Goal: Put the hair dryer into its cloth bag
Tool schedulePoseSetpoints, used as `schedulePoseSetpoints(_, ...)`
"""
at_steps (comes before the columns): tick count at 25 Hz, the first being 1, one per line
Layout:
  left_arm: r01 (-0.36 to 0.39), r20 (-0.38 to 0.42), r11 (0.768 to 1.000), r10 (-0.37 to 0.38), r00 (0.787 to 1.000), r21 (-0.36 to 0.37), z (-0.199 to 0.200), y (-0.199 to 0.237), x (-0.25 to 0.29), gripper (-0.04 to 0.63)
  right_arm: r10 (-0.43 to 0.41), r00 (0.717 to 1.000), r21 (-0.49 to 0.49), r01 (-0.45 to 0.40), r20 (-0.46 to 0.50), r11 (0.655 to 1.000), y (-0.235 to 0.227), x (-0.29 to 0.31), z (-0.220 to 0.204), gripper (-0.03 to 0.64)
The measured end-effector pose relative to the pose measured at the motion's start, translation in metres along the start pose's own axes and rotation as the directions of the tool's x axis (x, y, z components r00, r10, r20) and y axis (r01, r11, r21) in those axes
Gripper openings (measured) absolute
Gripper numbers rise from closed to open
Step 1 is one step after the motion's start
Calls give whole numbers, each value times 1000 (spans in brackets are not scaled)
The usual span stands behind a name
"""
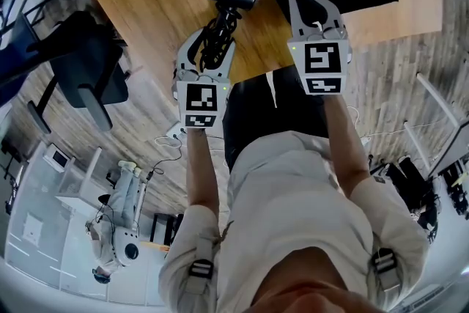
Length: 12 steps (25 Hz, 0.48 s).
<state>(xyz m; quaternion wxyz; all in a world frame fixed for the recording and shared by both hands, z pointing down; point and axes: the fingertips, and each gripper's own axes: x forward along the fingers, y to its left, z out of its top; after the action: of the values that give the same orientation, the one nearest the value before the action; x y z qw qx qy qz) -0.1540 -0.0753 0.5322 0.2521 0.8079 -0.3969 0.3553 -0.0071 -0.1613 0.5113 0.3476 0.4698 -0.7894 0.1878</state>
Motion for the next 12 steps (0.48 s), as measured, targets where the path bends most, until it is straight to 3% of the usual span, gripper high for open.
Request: schedulePoseSetpoints(12, 131, -19, 990, -130, 991, 51, -6, -35, 4, 261, 31, 999, -38, -31, 11, 999, 10, -5, 1, 26)
